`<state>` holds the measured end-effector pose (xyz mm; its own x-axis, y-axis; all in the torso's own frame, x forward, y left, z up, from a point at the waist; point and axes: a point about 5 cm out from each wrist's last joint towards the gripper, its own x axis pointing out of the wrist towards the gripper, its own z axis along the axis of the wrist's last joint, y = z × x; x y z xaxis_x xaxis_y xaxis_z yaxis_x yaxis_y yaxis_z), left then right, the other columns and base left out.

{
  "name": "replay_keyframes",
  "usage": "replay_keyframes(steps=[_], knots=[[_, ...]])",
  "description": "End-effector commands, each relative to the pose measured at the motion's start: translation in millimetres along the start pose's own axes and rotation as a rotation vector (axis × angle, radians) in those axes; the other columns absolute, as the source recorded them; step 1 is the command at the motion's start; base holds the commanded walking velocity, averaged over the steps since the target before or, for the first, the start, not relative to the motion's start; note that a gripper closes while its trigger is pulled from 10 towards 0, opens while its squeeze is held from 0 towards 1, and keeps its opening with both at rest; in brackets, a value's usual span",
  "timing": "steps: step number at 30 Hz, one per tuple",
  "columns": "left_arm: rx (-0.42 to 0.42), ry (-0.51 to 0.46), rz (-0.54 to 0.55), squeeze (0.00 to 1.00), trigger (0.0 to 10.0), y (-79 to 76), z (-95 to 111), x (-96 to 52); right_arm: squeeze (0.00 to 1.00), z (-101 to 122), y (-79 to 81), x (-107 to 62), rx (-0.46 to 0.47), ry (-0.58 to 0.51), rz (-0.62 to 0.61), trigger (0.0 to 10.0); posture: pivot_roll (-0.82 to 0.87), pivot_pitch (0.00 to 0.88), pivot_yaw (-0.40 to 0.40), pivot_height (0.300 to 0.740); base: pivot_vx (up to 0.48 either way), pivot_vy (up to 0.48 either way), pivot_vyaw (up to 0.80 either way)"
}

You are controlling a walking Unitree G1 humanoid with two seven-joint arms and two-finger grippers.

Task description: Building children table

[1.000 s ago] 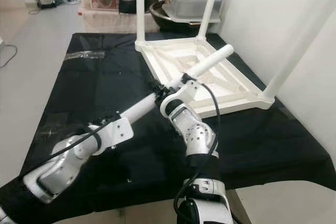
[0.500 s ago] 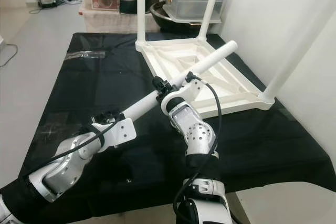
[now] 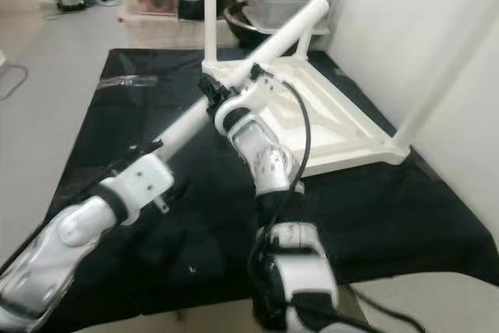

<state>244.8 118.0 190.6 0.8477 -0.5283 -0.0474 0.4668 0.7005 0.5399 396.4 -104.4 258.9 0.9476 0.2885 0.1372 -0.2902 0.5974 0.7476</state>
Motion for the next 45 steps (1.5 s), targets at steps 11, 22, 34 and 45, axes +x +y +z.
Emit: replay_keyframes(steps=[11,22,34,45], knots=[[-0.115,0.030,0.026,0.00,10.0,0.3,-11.4,-24.5,0.00,77.5,17.9,0.6,-0.304,-0.228,0.212,0.0,0.13,0.000,-0.120,0.740,0.000,0.000,0.00],[-0.157,0.066,0.022,0.00,10.0,-5.6,-21.4,-29.7,0.00,75.8,26.7,-0.6,-0.580,-0.100,0.406,0.0,0.11,0.000,-0.120,0.740,0.000,0.000,0.00],[-0.172,0.081,0.012,0.00,10.0,-6.6,-26.0,-35.5,0.00,71.6,22.3,1.7,-0.606,-0.058,0.450,0.0,0.11,0.000,-0.119,0.740,0.000,0.000,0.00],[-0.199,0.080,0.007,0.00,10.0,-9.3,-27.5,-35.4,0.00,70.8,12.8,3.3,-0.646,-0.023,0.387,0.0,0.10,0.000,-0.121,0.740,0.000,0.000,0.00]])
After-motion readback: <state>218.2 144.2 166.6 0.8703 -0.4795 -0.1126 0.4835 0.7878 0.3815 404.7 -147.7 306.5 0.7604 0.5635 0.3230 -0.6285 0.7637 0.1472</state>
